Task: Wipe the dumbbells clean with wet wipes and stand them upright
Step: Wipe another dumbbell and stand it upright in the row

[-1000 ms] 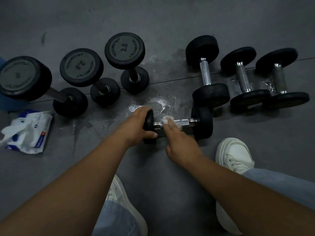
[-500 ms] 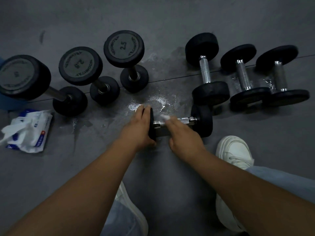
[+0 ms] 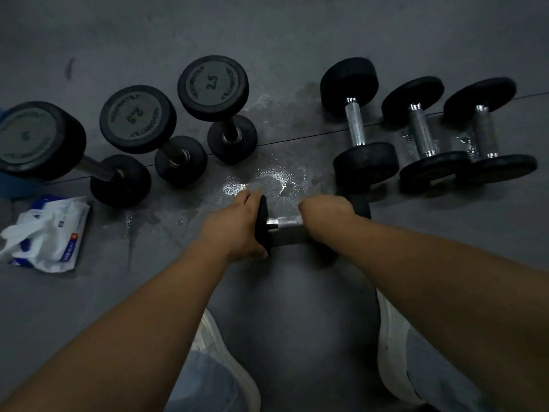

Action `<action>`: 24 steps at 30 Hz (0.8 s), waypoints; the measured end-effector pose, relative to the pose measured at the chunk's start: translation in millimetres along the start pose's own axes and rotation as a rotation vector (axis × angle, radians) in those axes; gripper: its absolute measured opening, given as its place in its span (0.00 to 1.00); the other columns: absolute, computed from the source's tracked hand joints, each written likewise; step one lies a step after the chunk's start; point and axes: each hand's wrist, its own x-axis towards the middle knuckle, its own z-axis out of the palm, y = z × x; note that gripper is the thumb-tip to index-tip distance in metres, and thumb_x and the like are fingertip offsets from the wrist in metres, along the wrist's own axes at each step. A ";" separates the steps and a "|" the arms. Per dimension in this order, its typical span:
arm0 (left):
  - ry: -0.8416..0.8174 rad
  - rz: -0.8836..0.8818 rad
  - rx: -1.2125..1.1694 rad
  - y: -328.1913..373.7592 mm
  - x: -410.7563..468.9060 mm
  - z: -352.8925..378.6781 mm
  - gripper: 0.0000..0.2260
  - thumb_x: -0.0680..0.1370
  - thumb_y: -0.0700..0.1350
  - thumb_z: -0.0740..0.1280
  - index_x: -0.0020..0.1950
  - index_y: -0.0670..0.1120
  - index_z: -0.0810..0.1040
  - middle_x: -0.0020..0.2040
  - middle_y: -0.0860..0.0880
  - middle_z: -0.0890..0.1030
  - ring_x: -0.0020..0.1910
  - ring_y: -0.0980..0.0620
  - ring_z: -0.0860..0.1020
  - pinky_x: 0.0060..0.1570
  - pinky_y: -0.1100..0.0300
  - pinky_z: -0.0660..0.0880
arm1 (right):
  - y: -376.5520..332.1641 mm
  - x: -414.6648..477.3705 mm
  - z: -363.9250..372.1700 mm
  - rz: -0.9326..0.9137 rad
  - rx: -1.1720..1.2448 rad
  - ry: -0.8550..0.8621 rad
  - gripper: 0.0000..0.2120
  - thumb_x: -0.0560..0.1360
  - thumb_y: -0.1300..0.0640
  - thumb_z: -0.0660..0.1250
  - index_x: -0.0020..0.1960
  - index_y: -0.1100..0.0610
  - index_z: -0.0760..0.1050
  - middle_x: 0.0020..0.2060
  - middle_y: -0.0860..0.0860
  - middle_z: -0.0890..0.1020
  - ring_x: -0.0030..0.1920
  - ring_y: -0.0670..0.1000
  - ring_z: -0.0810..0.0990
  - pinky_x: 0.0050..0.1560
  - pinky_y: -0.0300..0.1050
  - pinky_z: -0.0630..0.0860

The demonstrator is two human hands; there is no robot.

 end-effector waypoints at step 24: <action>-0.039 -0.076 0.107 17.6 -10.1 17.4 0.59 0.61 0.55 0.82 0.79 0.47 0.45 0.79 0.48 0.49 0.74 0.44 0.63 0.63 0.44 0.72 | -11.1 -43.5 62.0 -0.085 0.473 0.464 0.16 0.79 0.52 0.59 0.66 0.43 0.71 0.63 0.45 0.76 0.58 0.53 0.79 0.50 0.47 0.77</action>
